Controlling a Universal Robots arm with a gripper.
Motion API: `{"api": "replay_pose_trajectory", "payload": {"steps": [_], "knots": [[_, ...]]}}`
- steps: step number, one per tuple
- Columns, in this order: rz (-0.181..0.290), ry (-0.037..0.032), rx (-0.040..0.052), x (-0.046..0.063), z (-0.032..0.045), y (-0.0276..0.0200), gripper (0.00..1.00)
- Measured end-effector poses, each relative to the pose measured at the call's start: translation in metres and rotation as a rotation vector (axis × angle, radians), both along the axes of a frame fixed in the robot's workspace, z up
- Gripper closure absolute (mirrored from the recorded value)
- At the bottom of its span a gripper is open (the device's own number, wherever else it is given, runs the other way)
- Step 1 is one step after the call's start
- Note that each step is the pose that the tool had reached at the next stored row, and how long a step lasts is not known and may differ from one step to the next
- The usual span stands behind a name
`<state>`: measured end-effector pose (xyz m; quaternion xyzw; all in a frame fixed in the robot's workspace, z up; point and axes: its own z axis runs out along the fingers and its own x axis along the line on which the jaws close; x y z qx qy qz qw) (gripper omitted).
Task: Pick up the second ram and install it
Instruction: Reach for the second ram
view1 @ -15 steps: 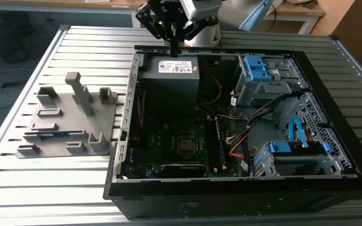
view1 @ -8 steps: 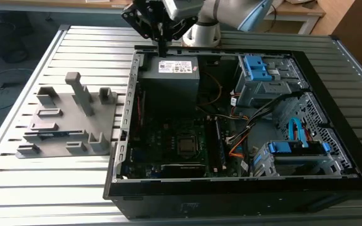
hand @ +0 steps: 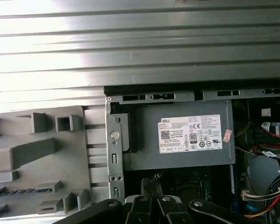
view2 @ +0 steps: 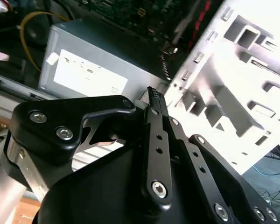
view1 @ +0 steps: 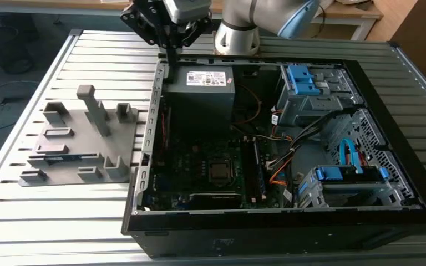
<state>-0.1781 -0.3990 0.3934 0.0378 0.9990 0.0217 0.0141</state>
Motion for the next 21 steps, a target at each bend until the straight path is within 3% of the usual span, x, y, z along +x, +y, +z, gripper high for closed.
{"api": "replay_pose_trajectory", "payload": {"steps": [21], "knots": [[0.0, -0.0004, 0.0, -0.055, 0.0, 0.0, 0.9]]}}
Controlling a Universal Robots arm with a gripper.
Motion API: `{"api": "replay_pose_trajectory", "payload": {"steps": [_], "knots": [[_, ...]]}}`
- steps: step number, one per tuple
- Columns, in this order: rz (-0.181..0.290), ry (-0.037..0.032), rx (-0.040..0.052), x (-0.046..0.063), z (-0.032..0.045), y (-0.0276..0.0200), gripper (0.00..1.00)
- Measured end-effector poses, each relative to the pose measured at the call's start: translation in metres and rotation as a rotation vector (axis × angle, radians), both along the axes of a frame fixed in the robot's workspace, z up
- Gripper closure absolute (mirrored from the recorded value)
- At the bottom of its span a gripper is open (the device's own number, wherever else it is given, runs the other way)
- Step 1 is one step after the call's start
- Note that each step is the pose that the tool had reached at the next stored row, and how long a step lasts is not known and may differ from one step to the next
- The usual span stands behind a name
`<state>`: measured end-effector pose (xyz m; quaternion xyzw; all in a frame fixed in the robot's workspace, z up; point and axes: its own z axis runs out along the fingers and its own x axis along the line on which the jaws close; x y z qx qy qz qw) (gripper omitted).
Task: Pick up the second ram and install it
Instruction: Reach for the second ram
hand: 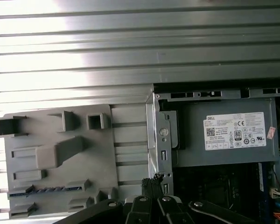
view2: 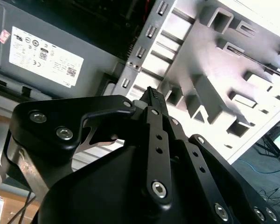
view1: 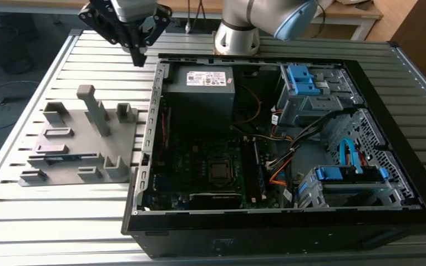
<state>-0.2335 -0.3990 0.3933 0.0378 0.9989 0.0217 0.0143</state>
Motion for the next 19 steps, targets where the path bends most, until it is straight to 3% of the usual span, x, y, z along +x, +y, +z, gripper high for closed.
{"api": "replay_pose_trajectory", "payload": {"steps": [19], "knots": [[0.0, -0.0001, 0.0001, -0.05, 0.0, 0.0, 0.9]]}}
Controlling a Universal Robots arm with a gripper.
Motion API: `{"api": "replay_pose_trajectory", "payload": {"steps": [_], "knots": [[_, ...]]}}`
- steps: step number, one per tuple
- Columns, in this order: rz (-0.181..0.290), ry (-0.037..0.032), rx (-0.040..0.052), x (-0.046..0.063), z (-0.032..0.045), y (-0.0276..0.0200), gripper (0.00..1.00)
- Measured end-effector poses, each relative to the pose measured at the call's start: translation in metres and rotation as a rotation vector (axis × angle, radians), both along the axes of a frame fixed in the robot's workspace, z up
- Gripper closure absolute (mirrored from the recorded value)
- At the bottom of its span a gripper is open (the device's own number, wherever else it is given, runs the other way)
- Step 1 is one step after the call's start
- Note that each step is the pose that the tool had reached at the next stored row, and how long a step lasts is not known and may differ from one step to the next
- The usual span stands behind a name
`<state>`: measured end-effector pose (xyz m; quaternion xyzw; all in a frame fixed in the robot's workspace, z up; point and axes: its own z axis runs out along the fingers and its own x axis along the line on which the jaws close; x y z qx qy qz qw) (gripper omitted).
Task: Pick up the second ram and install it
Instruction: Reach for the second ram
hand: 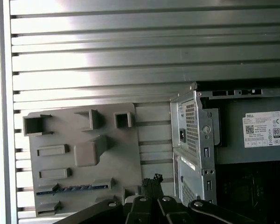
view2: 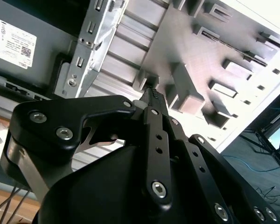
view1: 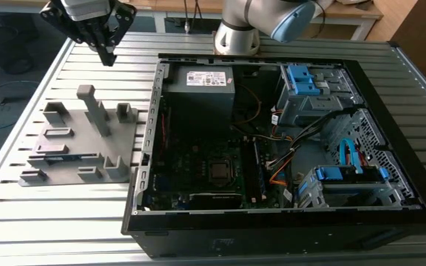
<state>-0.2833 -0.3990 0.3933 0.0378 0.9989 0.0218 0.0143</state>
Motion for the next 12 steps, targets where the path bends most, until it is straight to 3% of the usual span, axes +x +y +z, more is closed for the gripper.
{"api": "replay_pose_trajectory", "payload": {"steps": [12], "knots": [[0.0, 0.0, 0.0, -0.029, -0.0001, 0.0, 0.9]]}}
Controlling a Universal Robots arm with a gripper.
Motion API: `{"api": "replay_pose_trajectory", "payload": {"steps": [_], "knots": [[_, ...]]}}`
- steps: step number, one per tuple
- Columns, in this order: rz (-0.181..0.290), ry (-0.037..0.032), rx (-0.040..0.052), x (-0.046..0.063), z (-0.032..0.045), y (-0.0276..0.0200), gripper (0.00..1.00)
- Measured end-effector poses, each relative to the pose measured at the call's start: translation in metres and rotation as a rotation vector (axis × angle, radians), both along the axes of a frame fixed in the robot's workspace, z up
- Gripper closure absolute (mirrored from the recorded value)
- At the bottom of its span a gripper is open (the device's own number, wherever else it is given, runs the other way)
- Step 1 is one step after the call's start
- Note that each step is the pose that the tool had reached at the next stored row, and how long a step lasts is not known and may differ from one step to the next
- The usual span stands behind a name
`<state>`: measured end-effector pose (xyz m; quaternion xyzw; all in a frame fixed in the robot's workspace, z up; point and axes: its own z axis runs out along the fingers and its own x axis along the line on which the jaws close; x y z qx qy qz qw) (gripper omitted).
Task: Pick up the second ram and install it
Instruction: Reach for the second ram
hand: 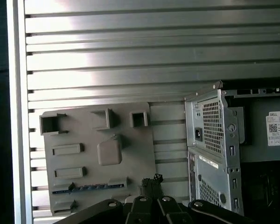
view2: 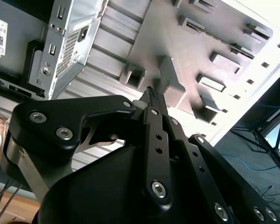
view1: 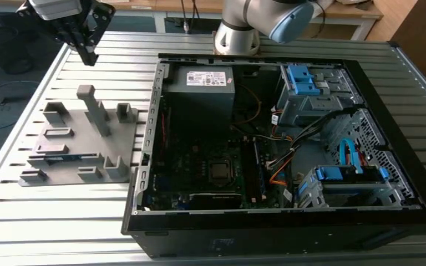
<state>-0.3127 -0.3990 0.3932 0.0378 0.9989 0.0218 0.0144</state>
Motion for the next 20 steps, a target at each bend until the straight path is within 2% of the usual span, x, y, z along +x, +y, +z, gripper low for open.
{"api": "replay_pose_trajectory", "payload": {"steps": [4, 12, 20], "knots": [[0.0, 0.0001, -0.0001, -0.008, 0.0, 0.0, 0.9], [0.0, 0.0, 0.0, -0.033, -0.0007, -0.0001, 0.9], [0.0, 0.0001, -0.0001, -0.05, -0.0029, -0.0004, 0.9]]}}
